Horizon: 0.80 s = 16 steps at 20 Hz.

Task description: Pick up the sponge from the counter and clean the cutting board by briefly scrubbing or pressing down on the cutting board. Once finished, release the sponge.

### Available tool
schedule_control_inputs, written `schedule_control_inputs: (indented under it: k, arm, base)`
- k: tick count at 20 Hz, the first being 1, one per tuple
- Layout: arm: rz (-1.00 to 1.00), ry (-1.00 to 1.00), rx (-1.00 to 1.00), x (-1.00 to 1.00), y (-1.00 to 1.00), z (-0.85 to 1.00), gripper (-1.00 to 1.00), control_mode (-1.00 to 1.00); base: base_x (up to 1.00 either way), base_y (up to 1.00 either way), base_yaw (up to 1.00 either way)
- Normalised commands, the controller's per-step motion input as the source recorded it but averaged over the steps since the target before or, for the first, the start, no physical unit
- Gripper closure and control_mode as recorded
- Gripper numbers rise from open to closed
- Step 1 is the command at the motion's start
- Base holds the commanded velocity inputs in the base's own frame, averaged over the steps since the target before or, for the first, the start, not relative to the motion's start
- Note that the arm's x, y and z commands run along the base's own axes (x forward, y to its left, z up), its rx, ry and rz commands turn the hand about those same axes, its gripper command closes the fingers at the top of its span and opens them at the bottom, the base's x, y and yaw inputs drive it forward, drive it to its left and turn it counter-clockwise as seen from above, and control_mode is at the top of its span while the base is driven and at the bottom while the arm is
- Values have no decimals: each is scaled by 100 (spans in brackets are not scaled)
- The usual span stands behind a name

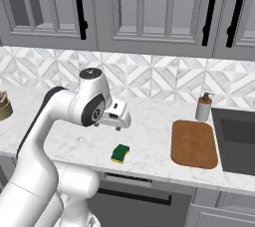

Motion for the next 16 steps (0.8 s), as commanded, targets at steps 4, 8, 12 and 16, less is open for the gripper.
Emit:
schedule_control_inputs:
  k: [4,8,12,16]
  arm:
    - [-7,1,-2,0,-14,-44,-100,-100]
    - [-10,9,-2,9,0,-55,-100,-100]
    - [-5,12,1,8,1,-39,-100,-100]
    - [0,5,0,7,0,-30,-100,-100]
  base:
    - [0,0,0]
    - [0,0,0]
    - [0,0,0]
    - [0,0,0]
